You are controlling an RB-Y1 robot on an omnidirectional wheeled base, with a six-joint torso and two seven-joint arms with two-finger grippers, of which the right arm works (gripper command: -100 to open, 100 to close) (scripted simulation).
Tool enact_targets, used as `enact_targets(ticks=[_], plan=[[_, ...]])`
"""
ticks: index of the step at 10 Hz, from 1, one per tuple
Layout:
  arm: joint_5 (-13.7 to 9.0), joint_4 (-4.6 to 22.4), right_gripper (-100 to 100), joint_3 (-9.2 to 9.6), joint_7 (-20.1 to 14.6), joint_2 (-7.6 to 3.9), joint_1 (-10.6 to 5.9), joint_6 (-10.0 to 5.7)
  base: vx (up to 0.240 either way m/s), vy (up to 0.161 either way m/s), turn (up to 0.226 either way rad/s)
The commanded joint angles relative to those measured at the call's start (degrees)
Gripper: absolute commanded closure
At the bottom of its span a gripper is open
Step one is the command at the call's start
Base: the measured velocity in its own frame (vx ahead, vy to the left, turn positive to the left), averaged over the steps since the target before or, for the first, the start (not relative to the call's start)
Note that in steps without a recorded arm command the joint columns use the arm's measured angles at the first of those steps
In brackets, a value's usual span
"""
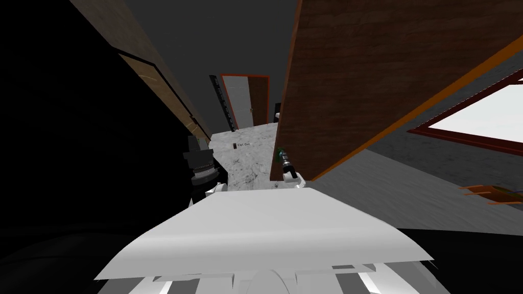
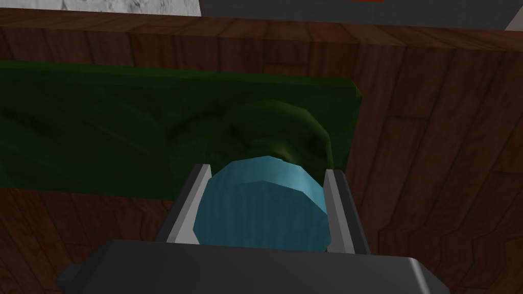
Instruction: Push the door open
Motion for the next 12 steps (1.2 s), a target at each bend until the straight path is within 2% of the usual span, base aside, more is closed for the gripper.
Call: enact_targets(ticks=[1,2,3,4,12], plan=[[-0.2,-0.7,100,-1.91,0.3,-0.47,-0.25,0.62,0.185,0.109,-0.072],[-0.3,-0.6,100,-2.76,0.5,-0.48,-0.38,0.64,0.195,0.115,-0.087],[-0.3,-0.6,100,-2.76,0.5,-0.48,-0.38,0.64,0.147,0.076,-0.041],[-0.5,-0.4,100,-4.07,0.7,-0.45,-0.59,0.67,0.159,0.083,-0.089],[-1.1,0.4,100,-9.12,1.7,0.04,-1.4,0.77,0.137,0.092,-0.074]])
